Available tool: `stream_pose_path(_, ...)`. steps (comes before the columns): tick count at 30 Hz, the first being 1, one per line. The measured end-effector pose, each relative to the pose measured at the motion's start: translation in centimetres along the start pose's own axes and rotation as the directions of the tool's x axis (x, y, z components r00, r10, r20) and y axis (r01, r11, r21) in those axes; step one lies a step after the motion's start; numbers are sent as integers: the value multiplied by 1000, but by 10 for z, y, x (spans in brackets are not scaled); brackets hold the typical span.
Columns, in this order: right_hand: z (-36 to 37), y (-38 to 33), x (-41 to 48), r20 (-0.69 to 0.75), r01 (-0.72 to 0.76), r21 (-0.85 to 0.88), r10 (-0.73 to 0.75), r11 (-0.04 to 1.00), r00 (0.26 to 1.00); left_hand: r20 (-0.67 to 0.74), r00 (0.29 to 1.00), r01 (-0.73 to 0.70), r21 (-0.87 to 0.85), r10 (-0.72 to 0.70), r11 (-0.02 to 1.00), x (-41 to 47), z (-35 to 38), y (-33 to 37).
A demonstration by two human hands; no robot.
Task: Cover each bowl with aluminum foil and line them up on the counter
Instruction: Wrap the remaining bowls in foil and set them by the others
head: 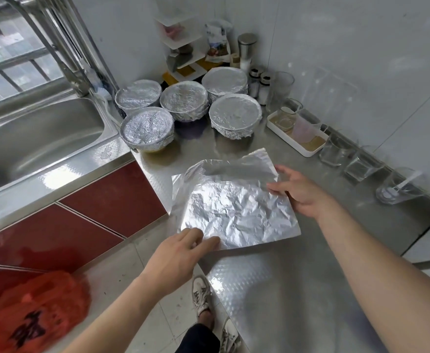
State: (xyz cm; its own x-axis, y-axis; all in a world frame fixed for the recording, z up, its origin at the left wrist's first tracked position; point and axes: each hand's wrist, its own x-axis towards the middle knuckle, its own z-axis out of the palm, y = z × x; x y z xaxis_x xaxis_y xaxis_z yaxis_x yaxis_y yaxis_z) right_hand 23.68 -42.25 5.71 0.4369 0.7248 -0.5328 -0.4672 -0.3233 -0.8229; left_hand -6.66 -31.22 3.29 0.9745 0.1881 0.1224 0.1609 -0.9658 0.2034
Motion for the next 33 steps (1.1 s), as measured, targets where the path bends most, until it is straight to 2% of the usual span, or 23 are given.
stream_pose_path(3, 1, -17, -4, 31, 129, -5, -128, 992, 991, -62, 998, -4, -11, 4, 1000, 4, -1, 3)
stream_pose_path(5, -5, -17, -6, 22, 154, 24, -154, 988, 988, -43, 999, -19, -1, 19, 1000, 5, -1, 7)
stream_pose_path(11, -16, 21, -6, -260, -36, -125, 2, 992, 966, 73, 997, 8, 2, -8, 1000, -1, 11, 12)
stream_pose_path(15, -7, 36, -6, -406, -53, -201, -34, 978, 913, 152, 988, 12, 2, -12, 1000, -3, 6, 16)
stream_pose_path(16, -5, 37, -7, -440, -39, -289, -96, 957, 893, 136, 991, 19, -26, -16, 999, -3, 3, 17)
stream_pose_path(17, -4, 37, -10, -467, -34, -463, -211, 886, 859, 101, 994, 40, -61, -34, 997, -1, 2, 19)
stream_pose_path(18, -2, 36, -14, -445, -22, -659, -366, 752, 817, 40, 997, 63, -94, -59, 994, 3, 2, 20)
stream_pose_path(19, 1, 36, -20, -359, 35, -801, -526, 598, 771, -30, 996, 85, -118, -89, 989, 7, 3, 21)
stream_pose_path(21, 16, 36, -34, -107, 229, -903, -707, 363, 699, -126, 983, 113, -146, -132, 983, 15, 10, 20)
stream_pose_path(23, 35, 46, -45, 172, 413, -894, -718, 175, 675, -131, 985, 98, -136, -116, 986, 19, 19, 19)
stream_pose_path(25, 49, 66, -53, 414, 533, -846, -625, 4, 662, -123, 989, 73, -114, -87, 991, 18, 27, 18)
stream_pose_path(27, 53, 84, -55, 526, 579, -810, -548, -90, 650, -153, 985, 63, -109, -80, 992, 16, 32, 17)
stream_pose_path(31, 50, 103, -51, 568, 586, -795, -535, -159, 625, -263, 964, 25, -97, -49, 995, 14, 33, 14)
stream_pose_path(33, 48, 102, -51, 499, 545, -829, -609, -128, 616, -322, 932, 132, -121, -165, 984, 9, 33, 11)
